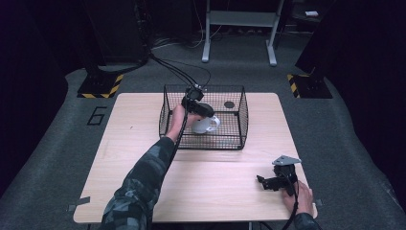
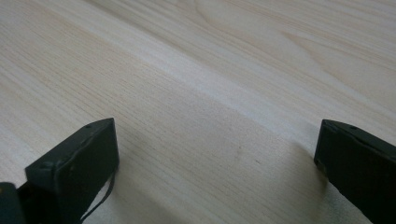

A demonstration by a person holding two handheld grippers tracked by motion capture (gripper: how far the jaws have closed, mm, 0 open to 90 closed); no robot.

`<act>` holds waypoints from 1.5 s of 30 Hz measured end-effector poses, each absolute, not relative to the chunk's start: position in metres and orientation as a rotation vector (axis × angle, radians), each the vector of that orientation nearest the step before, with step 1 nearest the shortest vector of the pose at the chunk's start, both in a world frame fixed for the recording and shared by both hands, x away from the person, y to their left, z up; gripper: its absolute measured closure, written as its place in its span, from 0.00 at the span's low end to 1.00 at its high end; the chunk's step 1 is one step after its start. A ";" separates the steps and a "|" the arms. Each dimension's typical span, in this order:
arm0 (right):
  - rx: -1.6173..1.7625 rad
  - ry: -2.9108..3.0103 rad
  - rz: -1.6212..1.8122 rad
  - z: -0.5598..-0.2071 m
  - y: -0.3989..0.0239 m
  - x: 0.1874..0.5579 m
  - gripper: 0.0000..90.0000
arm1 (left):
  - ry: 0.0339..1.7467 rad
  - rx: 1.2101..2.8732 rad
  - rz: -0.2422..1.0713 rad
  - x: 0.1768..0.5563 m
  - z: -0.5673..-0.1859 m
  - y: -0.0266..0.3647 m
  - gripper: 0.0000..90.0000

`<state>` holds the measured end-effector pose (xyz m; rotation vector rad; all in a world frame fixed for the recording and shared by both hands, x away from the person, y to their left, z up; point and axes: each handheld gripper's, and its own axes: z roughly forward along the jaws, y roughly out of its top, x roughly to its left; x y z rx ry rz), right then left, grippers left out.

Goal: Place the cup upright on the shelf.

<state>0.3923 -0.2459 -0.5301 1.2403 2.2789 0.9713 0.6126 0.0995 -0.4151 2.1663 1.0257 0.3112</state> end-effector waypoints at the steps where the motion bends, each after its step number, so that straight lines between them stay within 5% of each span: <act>1: 1.240 2.279 0.971 -0.530 -0.246 0.392 0.00 | 1.031 2.165 0.312 0.613 -0.415 0.099 0.07; 45: 1.239 2.279 0.971 -0.530 -0.246 0.392 0.00 | 1.033 2.169 0.269 0.607 -0.424 0.115 0.06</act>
